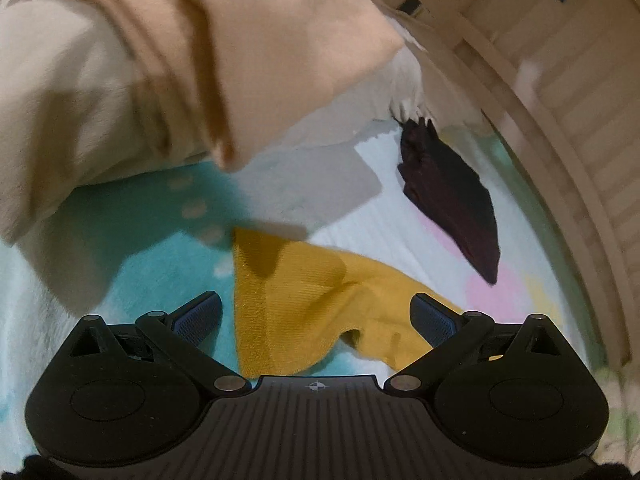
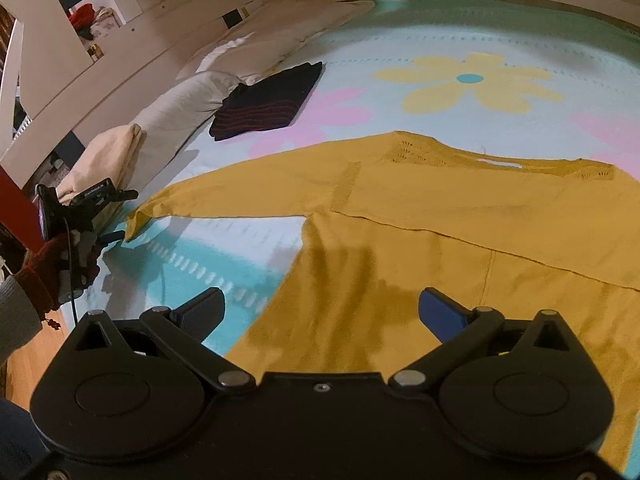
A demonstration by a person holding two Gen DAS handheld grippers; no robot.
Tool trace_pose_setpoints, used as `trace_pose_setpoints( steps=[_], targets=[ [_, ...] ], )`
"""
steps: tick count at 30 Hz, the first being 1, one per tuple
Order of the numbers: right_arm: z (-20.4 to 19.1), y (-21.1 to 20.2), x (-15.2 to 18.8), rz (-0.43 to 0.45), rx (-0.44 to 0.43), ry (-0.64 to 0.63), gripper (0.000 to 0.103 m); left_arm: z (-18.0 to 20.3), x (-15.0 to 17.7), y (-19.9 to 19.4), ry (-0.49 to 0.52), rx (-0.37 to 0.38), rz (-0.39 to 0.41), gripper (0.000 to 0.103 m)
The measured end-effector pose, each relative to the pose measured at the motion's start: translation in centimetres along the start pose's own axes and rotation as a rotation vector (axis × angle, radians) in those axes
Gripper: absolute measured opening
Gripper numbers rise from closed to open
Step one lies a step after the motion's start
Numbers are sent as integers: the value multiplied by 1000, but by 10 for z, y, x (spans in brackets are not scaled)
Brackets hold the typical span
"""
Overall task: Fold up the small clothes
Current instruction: 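Grasp the other sleeve cuff with the left tool, then fold the held sleeve across the sweater body and open the left tool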
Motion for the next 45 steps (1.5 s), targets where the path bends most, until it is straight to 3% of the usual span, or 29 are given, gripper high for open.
trace_pose_setpoints(
  steps=[5, 6, 7, 8, 9, 11, 14, 17, 21, 25, 30, 37, 45],
  targets=[
    [1, -1, 1, -1, -2, 6, 103, 12, 1, 13, 67, -35, 31, 100],
    [1, -1, 1, -2, 1, 4, 103, 13, 1, 13, 69, -45, 44, 91],
    [2, 0, 2, -4, 4, 3, 103, 14, 0, 12, 76, -60, 62, 77],
    [3, 0, 2, -6, 8, 4, 103, 14, -2, 12, 84, -73, 67, 30],
    [5, 0, 3, -8, 13, 9, 103, 13, -1, 15, 75, -81, 41, 8],
    [9, 1, 4, -11, 17, 24, 103, 12, 1, 17, 59, -66, 30, 7],
    [14, -1, 6, -9, 16, 38, 103, 20, 1, 12, 120, -100, 56, 7],
    [19, -6, 7, -4, 19, 45, 103, 39, -5, -1, 109, -68, 92, 7],
    [26, -15, 7, 12, 16, 57, 103, 88, -6, -22, 144, 6, 107, 7],
    [36, -25, 10, 23, 25, 71, 103, 148, 15, -33, 215, 77, 74, 7],
    [56, -39, 15, 41, 47, 101, 103, 232, 70, -34, 310, 181, 7, 7],
    [100, -54, 26, 56, 106, 198, 103, 342, 183, -22, 439, 306, -149, 7],
    [138, -81, 26, 116, 165, 280, 103, 406, 317, 20, 559, 336, -345, 7]
  ],
)
Point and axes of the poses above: each gripper's, at about its wrist camera, not at the fingertips, and y roughly the way its jaws point, z to its right, x to its underside, the point moved 7 cm from there along y, roughly the way its jaws point, and after that the axes turned 11 degrees about -y, right-handed, at the moved point
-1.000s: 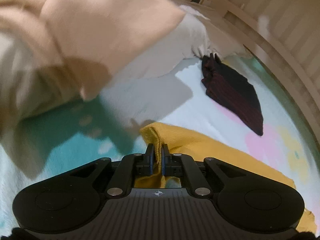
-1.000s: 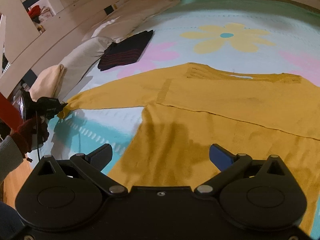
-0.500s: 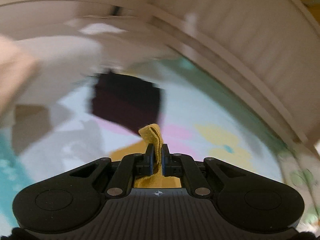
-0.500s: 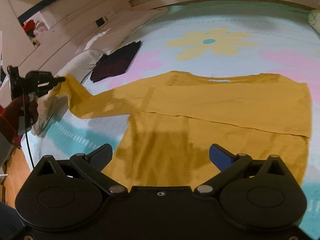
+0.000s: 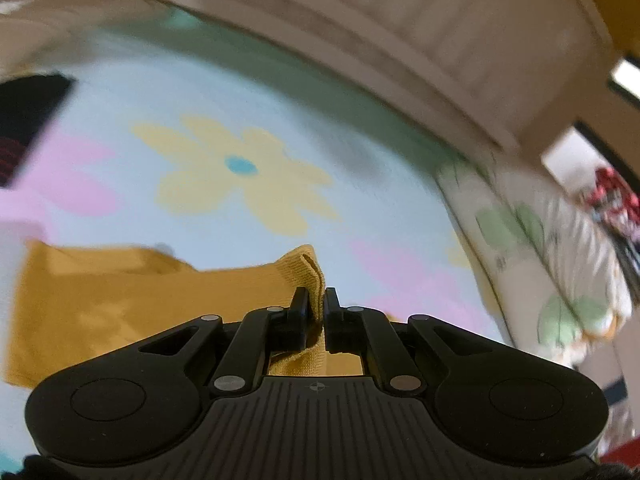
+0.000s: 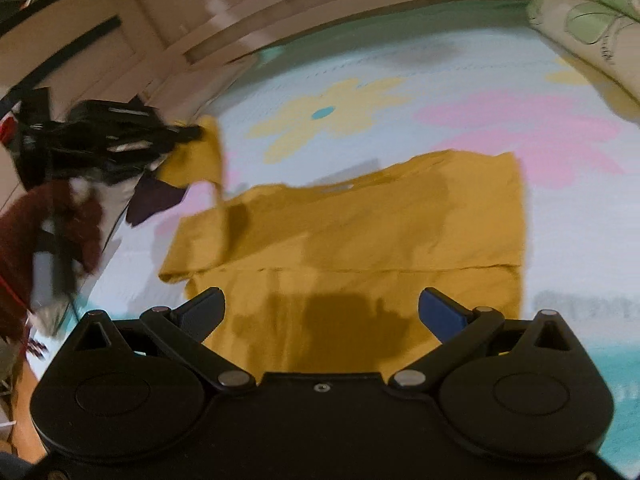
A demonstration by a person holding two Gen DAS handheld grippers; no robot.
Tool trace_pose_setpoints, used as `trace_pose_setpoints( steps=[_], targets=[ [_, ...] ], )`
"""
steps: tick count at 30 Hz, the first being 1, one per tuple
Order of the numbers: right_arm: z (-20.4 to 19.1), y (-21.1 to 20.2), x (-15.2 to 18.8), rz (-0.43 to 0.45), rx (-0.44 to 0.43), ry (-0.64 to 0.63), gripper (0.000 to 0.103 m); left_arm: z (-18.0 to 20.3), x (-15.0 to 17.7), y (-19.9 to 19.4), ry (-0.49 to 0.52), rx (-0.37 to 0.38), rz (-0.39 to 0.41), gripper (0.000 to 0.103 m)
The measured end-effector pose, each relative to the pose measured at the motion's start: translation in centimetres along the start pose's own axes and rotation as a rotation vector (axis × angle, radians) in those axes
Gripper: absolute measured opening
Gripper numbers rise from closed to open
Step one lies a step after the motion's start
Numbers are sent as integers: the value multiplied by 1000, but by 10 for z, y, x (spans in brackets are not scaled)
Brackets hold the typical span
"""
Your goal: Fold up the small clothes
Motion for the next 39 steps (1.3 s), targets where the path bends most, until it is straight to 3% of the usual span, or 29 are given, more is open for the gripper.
trace_pose_setpoints(
  steps=[2, 5, 6, 11, 19, 25, 30, 33, 39],
  targets=[
    [7, -5, -2, 11, 16, 3, 103, 11, 15, 22, 6, 31, -37, 10],
    [17, -8, -6, 23, 26, 21, 103, 23, 28, 34, -4, 77, -83, 37],
    [19, -9, -7, 27, 29, 30, 103, 26, 30, 36, 3, 85, -89, 41],
    [29, 0, -7, 18, 47, 54, 103, 12, 24, 17, 80, 44, -64, 46],
    [48, 24, 4, -46, 74, 59, 103, -77, 15, 3, 107, -201, -20, 50],
    [48, 39, -15, -4, -13, 159, 103, -130, 24, 11, 68, -277, -78, 50],
    [48, 70, -45, 38, 21, 114, 101, -142, 29, 15, 124, -283, -102, 52],
    [52, 96, -50, 24, 17, 133, 79, -142, 27, 16, 132, -268, -106, 55],
    [57, 134, -41, -42, 44, 105, 68, -150, 22, 2, 143, -250, -92, 55]
  ],
)
Point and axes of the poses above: each gripper's, at about its wrist camera, not at the fingertips, and y roughly the way its jaws point, z to its right, x to its underside, the point moved 7 cm from there along y, roughly the way its jaws point, and after that the axes turned 11 degrees about -y, right-handed, at the moved point
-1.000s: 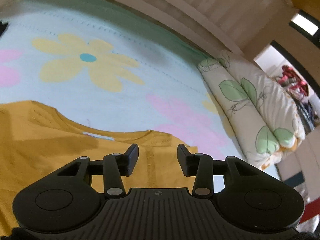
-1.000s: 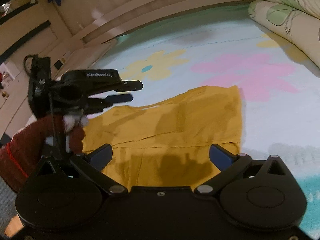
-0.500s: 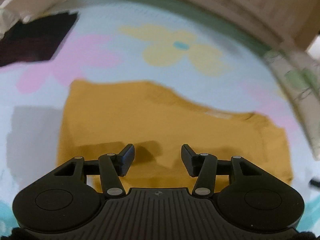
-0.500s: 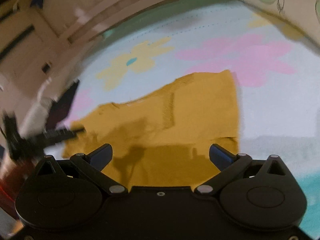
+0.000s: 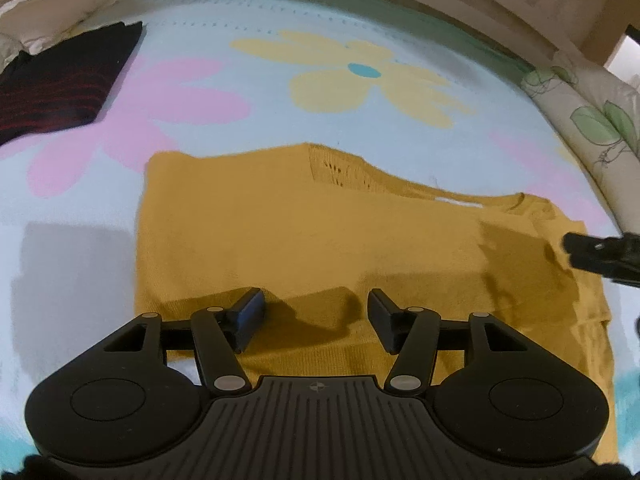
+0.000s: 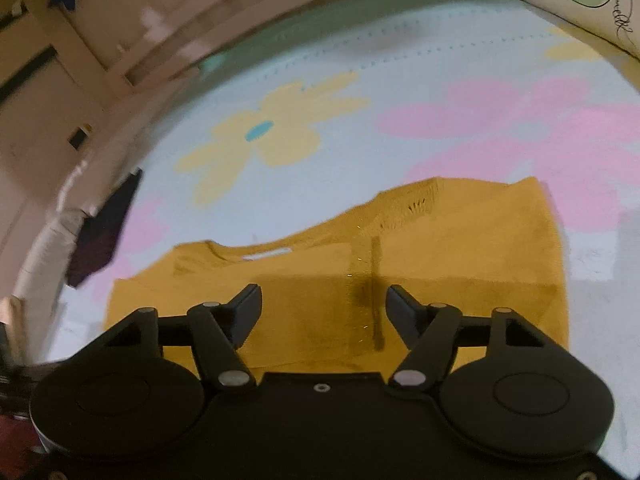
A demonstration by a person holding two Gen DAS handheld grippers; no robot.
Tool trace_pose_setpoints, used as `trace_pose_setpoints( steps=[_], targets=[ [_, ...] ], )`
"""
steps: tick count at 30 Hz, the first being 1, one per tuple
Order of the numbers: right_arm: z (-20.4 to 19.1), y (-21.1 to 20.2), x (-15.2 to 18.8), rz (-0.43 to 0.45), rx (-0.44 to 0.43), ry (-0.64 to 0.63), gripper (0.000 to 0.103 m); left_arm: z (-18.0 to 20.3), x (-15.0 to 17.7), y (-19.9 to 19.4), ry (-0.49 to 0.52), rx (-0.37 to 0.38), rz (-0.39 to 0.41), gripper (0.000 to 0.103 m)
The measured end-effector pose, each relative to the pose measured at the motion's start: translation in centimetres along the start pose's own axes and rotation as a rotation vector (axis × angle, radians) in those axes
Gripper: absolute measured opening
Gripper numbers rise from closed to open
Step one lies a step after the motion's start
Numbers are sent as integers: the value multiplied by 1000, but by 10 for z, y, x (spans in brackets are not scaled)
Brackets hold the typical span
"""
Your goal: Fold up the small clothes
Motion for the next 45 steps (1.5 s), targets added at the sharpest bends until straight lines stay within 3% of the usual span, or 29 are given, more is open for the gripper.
trace_pose_setpoints(
  steps=[9, 11, 12, 13, 17, 21, 24, 26, 30, 35, 39, 45],
  targets=[
    [5, 26, 7, -4, 13, 11, 57, -36, -26, -24, -72, -50, 116, 55],
    [3, 26, 7, -1, 12, -4, 45, -46, -30, -26, -105, -61, 131, 55],
    [2, 26, 7, -3, 1, -6, 23, -50, -32, -27, -118, -67, 136, 55],
    [1, 26, 7, -4, -13, -4, 14, -55, -34, -29, -130, -73, 141, 55],
    [-11, 16, -3, 26, -28, -54, 13, -71, -42, -37, -179, -91, 167, 55],
    [-25, -18, -31, 113, -74, -87, 12, -79, -50, -42, -221, -91, 194, 56],
    [-19, -51, -53, 178, -52, -107, 12, -75, -53, -43, -229, -81, 203, 56],
    [-2, -66, -61, 195, 11, -108, 12, -67, -52, -39, -213, -72, 195, 56],
    [44, -66, -52, 138, 136, -64, 12, -45, -45, -26, -156, -56, 162, 56],
    [73, -33, -19, 26, 141, 9, 13, -18, -36, -10, -79, -42, 125, 56],
    [78, -23, -10, -12, 127, 32, 13, -3, -29, 2, 0, -53, 98, 56],
    [89, -24, -6, -38, 148, 51, 20, -12, -11, 21, 102, -150, 43, 58]
  ],
)
Point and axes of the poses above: each gripper's, at about its wrist camera, not at the fingertips, and y roughly the way its jaws point, z to its right, x to its underside, the point moved 7 cm from there along y, roughly the way its jaws point, and after that the axes turned 11 degrees about -y, right-handed, at the moved point
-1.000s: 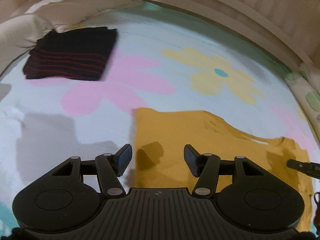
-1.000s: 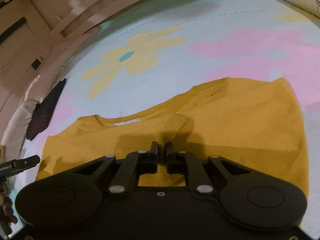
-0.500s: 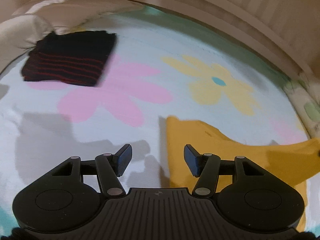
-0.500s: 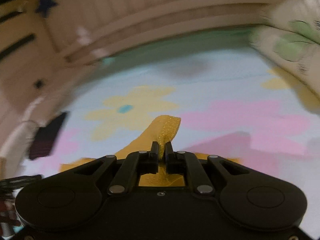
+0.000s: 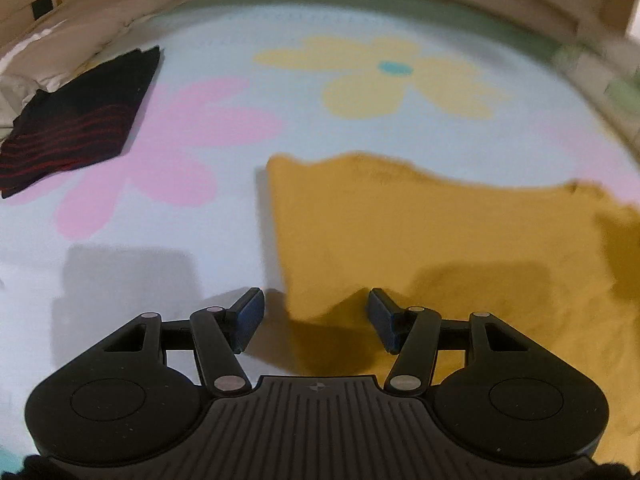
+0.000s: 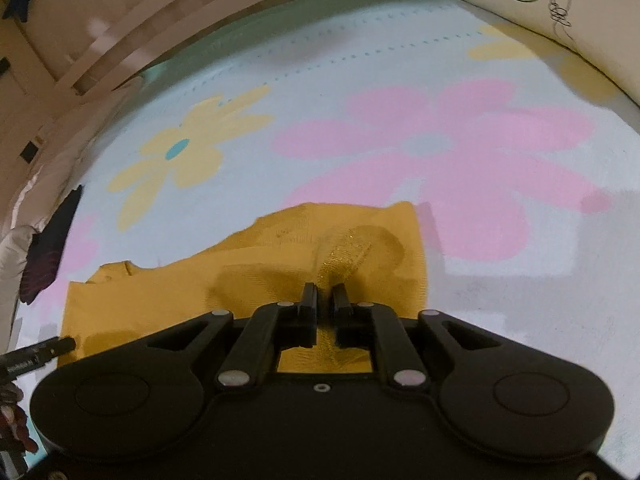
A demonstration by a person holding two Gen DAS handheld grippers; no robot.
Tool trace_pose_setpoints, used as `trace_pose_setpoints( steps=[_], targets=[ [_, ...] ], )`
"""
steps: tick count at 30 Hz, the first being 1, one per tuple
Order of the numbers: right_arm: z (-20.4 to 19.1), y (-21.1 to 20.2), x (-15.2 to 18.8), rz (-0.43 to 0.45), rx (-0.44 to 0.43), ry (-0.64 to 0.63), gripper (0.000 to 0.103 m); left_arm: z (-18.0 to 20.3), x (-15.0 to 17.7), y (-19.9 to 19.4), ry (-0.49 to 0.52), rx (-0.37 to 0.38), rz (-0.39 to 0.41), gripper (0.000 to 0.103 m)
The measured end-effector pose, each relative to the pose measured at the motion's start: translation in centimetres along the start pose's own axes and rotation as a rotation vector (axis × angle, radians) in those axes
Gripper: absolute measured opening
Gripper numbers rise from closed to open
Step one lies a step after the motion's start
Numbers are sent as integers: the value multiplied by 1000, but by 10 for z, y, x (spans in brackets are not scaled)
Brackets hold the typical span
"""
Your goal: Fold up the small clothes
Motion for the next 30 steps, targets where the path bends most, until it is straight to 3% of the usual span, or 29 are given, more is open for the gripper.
trace_pose_setpoints(
  steps=[7, 11, 12, 13, 15, 19, 24, 28, 30],
  targets=[
    [17, -6, 4, 0, 166, -72, 25, -11, -3, -5, -5, -19, -5, 60],
    [7, -17, -6, 90, 147, -103, 25, -10, -3, -7, 0, -51, -14, 63],
    [2, -17, -7, 102, 135, -117, 31, -11, -4, -6, 8, -61, -11, 67],
    [-2, -16, -8, 103, 119, -131, 42, -12, -4, -5, 12, -70, -7, 69],
    [-8, -10, -5, 79, 99, -147, 52, -18, -4, -4, -5, -79, 0, 76],
    [-10, -2, 1, 43, 106, -183, 53, -32, -6, -3, -40, -78, -1, 79],
    [16, 2, 14, -13, 204, -122, 59, -32, -6, -3, -31, -76, 0, 79],
    [40, -10, 12, 10, 287, -49, 60, -32, -8, -5, -50, -70, -2, 79],
    [43, -19, 6, 67, 295, -34, 60, -32, -14, -11, -69, -84, 22, 77]
  ],
)
Point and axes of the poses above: each gripper's, at about its wrist camera, not at the fingertips, and y roughly the way its jaws point, z to its right, x to its underside, the point moved 7 cm from there along y, roughly the way its jaws point, and after that the axes turned 11 degrees about -y, right-handed, at the moved point
